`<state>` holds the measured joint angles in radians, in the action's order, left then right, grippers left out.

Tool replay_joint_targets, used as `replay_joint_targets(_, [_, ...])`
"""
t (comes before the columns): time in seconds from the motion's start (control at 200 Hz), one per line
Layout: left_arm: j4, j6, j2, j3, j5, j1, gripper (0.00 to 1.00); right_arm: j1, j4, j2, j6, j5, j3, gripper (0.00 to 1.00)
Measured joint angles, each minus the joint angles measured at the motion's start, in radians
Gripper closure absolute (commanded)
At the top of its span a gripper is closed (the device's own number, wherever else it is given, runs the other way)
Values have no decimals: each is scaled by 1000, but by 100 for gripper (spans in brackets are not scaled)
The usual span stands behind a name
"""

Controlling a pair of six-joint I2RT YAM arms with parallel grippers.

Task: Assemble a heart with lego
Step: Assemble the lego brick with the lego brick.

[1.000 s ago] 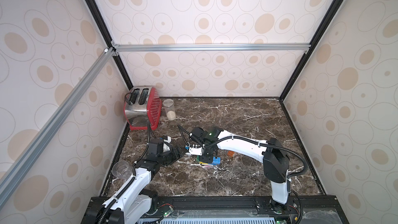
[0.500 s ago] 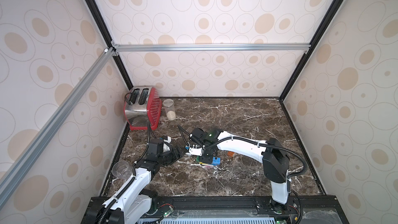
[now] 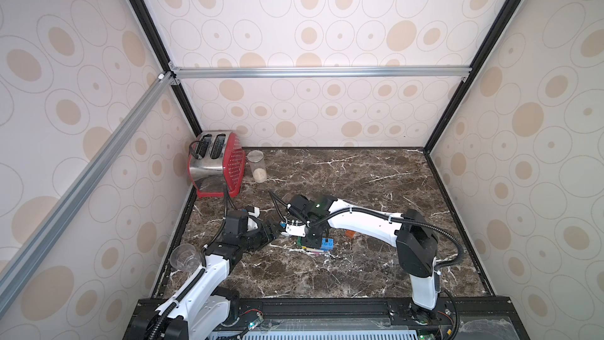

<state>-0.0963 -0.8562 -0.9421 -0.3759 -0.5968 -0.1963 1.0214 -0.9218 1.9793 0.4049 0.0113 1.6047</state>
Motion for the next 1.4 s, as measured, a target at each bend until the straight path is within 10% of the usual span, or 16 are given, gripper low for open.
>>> replay_joint_targets(0.636, [-5,0,0,0,0,0,26,-8,102,-117,5,23,-158,80])
replay_joint_targets(1.402, [22,4,-19,2,-45,0,18,-16,124,-183,-12,79,-167,43])
